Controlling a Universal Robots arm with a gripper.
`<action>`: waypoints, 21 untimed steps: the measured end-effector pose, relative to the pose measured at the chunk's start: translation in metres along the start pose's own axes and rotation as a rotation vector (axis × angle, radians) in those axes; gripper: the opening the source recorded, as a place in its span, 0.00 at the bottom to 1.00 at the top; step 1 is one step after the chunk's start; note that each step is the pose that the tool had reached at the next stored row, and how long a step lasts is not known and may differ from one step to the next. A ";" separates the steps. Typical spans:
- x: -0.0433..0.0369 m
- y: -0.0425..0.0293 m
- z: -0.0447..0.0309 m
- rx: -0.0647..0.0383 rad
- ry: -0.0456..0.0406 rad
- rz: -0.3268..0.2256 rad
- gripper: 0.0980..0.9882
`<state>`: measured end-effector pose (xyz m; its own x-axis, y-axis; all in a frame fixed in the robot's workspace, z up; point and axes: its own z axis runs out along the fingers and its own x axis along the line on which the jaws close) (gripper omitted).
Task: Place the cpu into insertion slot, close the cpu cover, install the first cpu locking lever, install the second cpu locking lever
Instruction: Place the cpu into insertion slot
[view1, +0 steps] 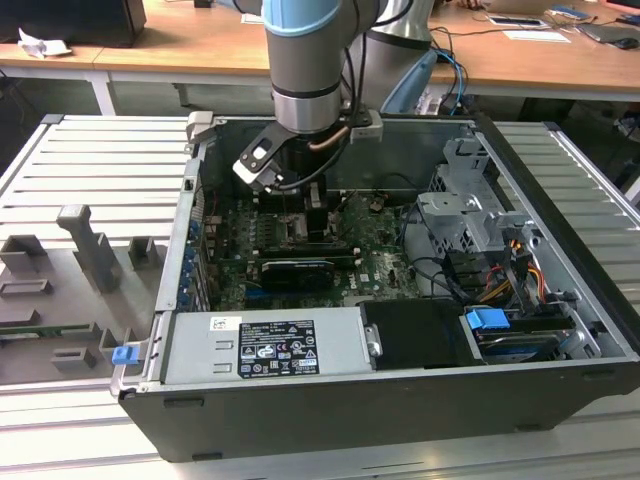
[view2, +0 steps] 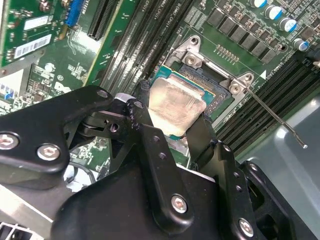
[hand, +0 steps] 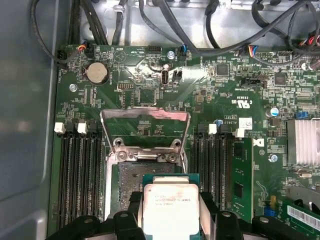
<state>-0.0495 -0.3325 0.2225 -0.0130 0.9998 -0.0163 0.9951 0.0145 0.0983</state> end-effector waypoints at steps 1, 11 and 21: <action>0.0007 -0.0002 0.0011 0.000 0.0001 0.000 0.49; 0.0095 -0.0010 0.0105 0.000 0.0002 0.002 0.49; 0.0184 -0.0003 0.0174 0.000 -0.0012 0.013 0.49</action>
<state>-0.0483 -0.3144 0.2049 -0.0001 0.9999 -0.0162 0.9952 0.0017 0.0983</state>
